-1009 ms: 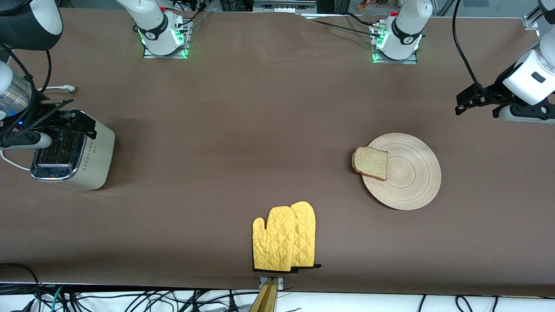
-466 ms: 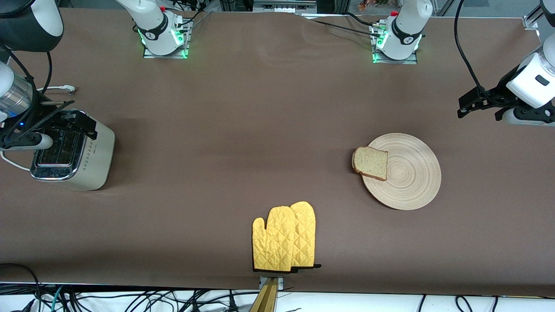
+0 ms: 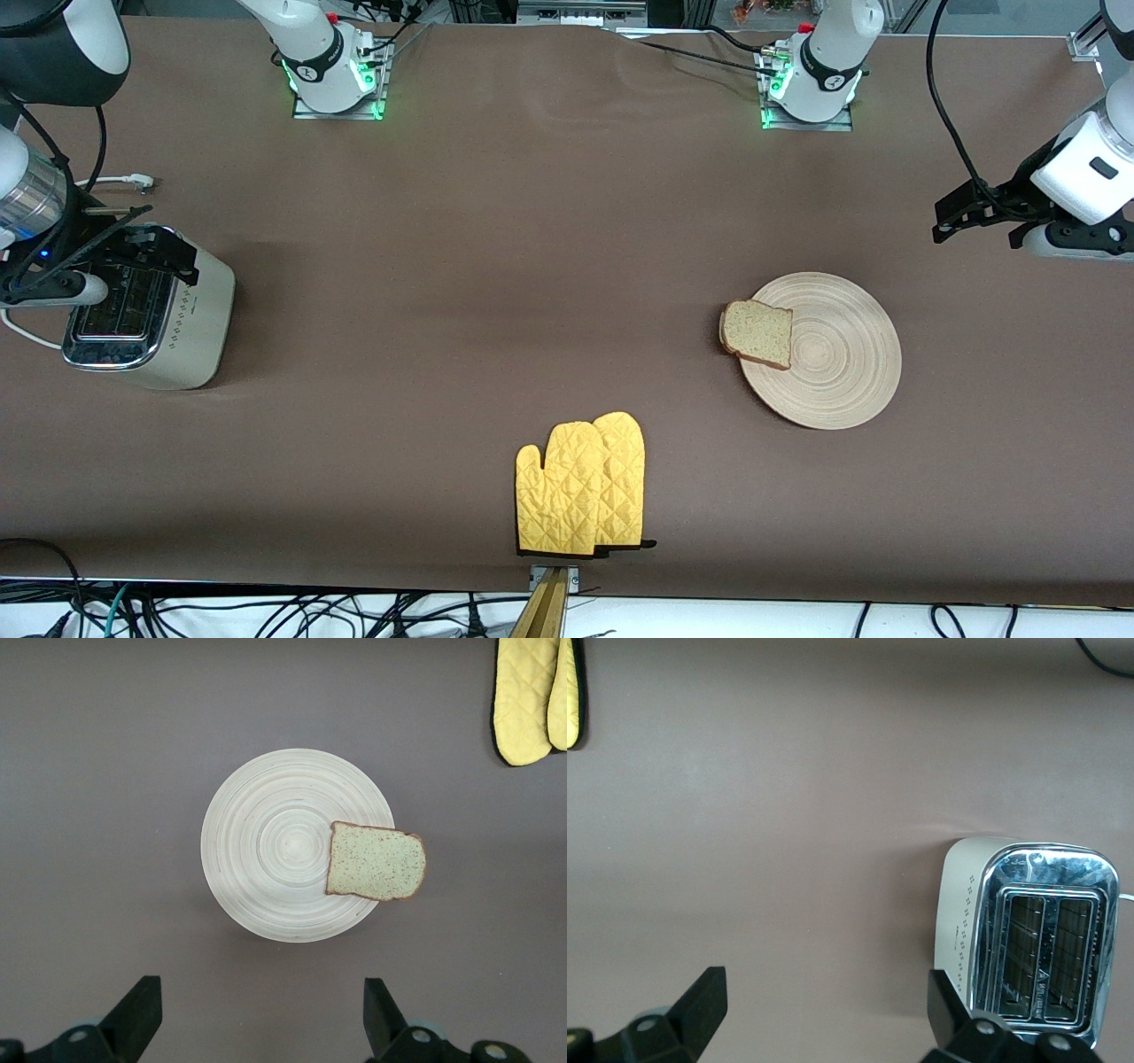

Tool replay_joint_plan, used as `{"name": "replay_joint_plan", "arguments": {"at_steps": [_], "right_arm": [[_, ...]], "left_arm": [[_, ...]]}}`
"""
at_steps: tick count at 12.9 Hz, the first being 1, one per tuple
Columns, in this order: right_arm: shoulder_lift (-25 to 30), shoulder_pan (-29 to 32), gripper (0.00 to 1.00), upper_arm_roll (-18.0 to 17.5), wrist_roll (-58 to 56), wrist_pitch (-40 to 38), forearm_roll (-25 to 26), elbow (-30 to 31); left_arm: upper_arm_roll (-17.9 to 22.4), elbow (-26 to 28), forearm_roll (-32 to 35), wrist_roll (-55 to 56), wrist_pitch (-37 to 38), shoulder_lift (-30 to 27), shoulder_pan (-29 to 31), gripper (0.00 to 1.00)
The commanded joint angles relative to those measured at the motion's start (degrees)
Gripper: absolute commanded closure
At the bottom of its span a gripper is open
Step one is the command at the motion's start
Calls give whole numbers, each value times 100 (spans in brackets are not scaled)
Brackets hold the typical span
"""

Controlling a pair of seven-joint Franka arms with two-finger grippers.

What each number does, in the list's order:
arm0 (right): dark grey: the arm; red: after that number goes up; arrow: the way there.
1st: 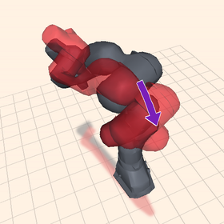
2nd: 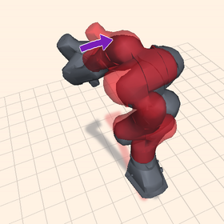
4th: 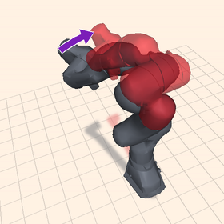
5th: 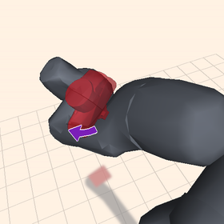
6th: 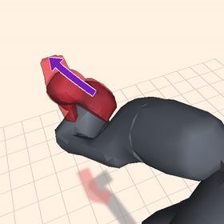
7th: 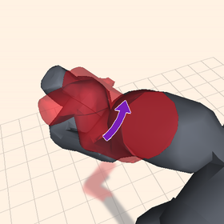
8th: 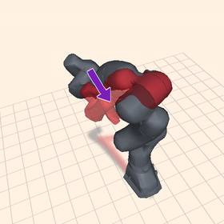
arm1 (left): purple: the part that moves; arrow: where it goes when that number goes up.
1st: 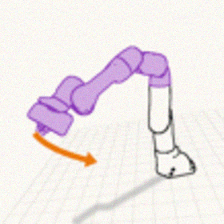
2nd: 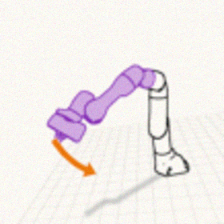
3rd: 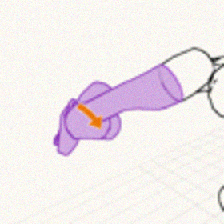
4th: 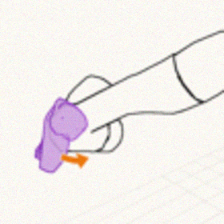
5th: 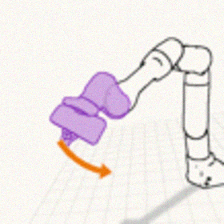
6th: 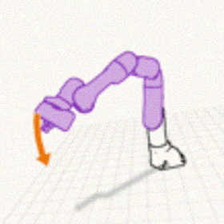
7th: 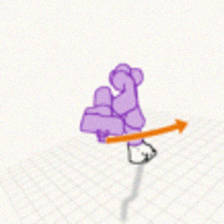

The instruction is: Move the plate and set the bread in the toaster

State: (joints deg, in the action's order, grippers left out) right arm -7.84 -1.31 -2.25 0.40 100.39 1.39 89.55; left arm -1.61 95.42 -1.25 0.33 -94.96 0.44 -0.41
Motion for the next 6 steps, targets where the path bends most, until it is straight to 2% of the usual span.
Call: {"name": "replay_joint_plan", "arguments": {"at_steps": [1,4,6], "right_arm": [[37,25,0,-21,13,-37,-24,-8],[37,25,0,-21,22,-37,-24,-8],[37,25,0,-21,31,-37,-24,-8]], "left_arm": [[3,-147,-146,-121,65,333,128,0],[3,-155,-1172,-366,65,789,689,0],[3,-164,-1831,-1293,65,1263,1216,0]]}}
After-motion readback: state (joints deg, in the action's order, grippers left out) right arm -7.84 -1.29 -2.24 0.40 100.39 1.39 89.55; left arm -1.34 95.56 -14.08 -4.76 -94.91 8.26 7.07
